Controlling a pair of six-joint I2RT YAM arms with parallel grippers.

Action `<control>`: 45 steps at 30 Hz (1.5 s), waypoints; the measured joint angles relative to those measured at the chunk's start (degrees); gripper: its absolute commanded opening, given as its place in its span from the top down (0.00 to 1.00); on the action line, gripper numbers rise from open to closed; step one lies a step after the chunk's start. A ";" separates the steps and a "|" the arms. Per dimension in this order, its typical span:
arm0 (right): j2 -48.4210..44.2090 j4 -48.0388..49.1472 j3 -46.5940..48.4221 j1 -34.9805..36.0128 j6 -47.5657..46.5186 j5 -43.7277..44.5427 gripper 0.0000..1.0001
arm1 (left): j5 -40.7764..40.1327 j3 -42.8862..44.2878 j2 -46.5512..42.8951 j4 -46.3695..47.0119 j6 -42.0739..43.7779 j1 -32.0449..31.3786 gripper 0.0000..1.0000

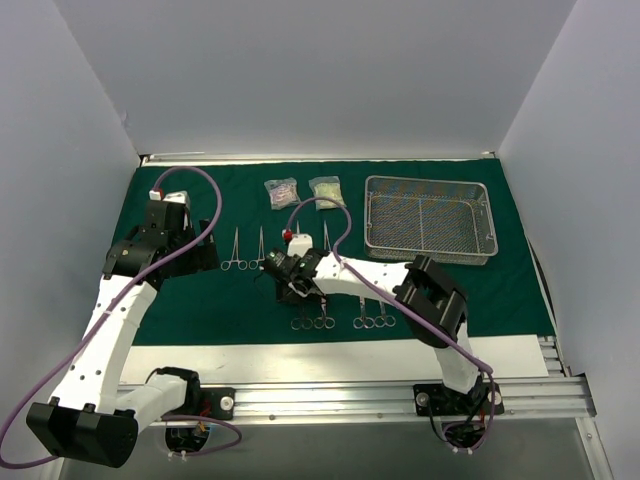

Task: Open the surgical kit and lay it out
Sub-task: Place the medical item in the surgical kit, then reset both arms

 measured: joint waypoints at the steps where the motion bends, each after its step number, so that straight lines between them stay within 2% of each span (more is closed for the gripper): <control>1: -0.11 -0.11 1.05 0.00 -0.17 0.11 0.39 | 0.02 0.00 0.00 -0.02 0.00 0.00 0.06; 8: -1.62 -0.09 11.13 -1.36 -4.31 2.05 0.14 | 0.07 1.75 -0.72 -1.46 -0.02 0.00 0.06; 14: -7.87 0.33 13.33 -9.60 -10.67 5.73 0.01 | 0.15 6.91 -4.31 -3.48 0.00 0.00 0.06; 18: -15.23 0.04 12.85 -19.65 -15.06 8.61 0.00 | -1.22 11.89 -6.54 -5.01 0.04 0.00 0.06; 24: -32.81 -1.46 10.60 -39.95 -22.23 10.60 0.00 | -5.86 15.58 -10.73 -5.99 -0.57 0.00 0.06; 27: -41.59 -3.19 10.27 -46.95 -26.58 12.17 0.00 | -7.54 16.74 -12.74 -6.51 -1.25 0.02 0.06; 37: -68.06 -5.73 5.68 -47.89 -37.35 18.97 0.00 | -12.07 24.50 -17.86 -8.98 2.23 0.00 0.06; 45: -79.69 -5.60 4.85 -47.63 -43.74 19.96 0.00 | -14.47 32.89 -23.89 -8.00 8.28 -0.11 0.06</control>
